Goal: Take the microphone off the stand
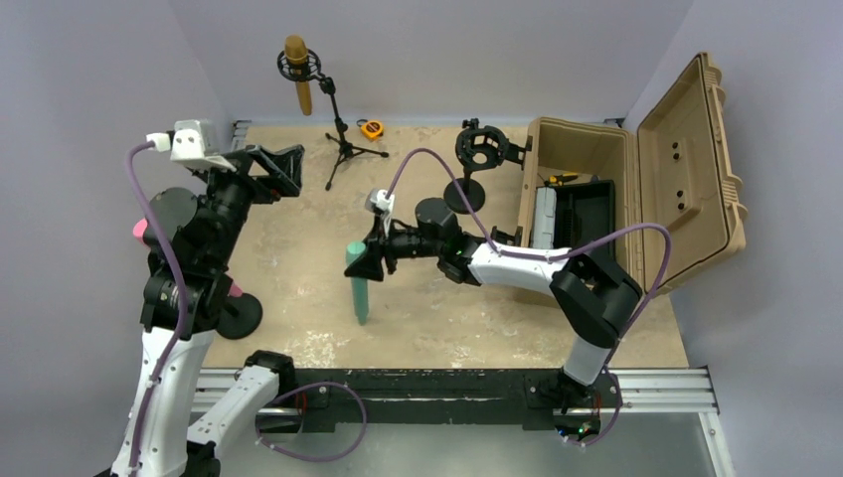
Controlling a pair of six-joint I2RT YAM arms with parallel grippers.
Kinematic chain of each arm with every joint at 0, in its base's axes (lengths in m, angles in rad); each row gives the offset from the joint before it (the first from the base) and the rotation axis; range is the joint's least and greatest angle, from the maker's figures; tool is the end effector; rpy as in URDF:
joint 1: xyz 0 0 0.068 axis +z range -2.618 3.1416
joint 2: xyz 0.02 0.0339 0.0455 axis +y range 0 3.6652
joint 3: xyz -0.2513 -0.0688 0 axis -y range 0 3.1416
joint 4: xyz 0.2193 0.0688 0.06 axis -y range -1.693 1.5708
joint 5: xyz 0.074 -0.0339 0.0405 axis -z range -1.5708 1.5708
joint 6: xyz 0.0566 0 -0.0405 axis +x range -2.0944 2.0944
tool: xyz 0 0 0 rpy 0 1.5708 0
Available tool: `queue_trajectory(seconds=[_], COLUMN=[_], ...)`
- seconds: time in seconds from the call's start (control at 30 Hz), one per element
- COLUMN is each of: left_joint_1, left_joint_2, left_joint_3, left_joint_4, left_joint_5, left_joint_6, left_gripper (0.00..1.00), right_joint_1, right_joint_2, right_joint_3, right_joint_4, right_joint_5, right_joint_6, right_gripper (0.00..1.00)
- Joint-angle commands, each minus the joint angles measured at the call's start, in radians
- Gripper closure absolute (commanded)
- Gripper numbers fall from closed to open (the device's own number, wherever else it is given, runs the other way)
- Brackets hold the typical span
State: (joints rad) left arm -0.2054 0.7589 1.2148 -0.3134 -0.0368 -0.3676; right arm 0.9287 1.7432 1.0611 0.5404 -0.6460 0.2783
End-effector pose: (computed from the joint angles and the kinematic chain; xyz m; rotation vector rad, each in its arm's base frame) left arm 0.1349 -0.0260 0.4554 -0.1474 1.4358 -0.4450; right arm 0.2058 0.3321 0.2526 -1.0900 1.5669 1.4076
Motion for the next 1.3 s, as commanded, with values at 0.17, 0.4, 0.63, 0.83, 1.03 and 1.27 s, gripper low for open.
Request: queue_trajectory(seconds=[0.17, 0.4, 0.63, 0.83, 1.03, 1.27], left_joint_1=[-0.008, -0.008, -0.008, -0.008, -0.008, -0.008], left_joint_2=[0.039, 0.033, 0.003, -0.014, -0.022, -0.023], left_joint_3=[0.011, -0.029, -0.053, -0.079, -0.091, -0.096], left_joint_4=[-0.064, -0.049, -0.032, -0.020, -0.011, -0.007], left_joint_5=[0.051, 0.086, 0.064, -0.001, -0.015, -0.016], left_joint_6=[0.029, 0.049, 0.060, 0.070, 0.069, 0.065], left_gripper=[0.08, 0.09, 0.09, 0.11, 0.12, 0.12], right_joint_1=[-0.073, -0.073, -0.071, -0.070, -0.070, -0.073], right_joint_2=[0.134, 0.199, 0.338, 0.491, 0.625, 0.785], right_joint_3=[-0.005, -0.031, 0.140, 0.438, 0.680, 0.876], right_joint_4=[0.070, 0.178, 0.079, -0.109, -0.215, -0.280], right_joint_5=[0.163, 0.136, 0.335, 0.648, 0.864, 1.065], right_joint_6=[0.074, 0.130, 0.136, 0.052, -0.024, -0.136], right_gripper=[0.96, 0.93, 0.93, 0.94, 0.94, 0.73])
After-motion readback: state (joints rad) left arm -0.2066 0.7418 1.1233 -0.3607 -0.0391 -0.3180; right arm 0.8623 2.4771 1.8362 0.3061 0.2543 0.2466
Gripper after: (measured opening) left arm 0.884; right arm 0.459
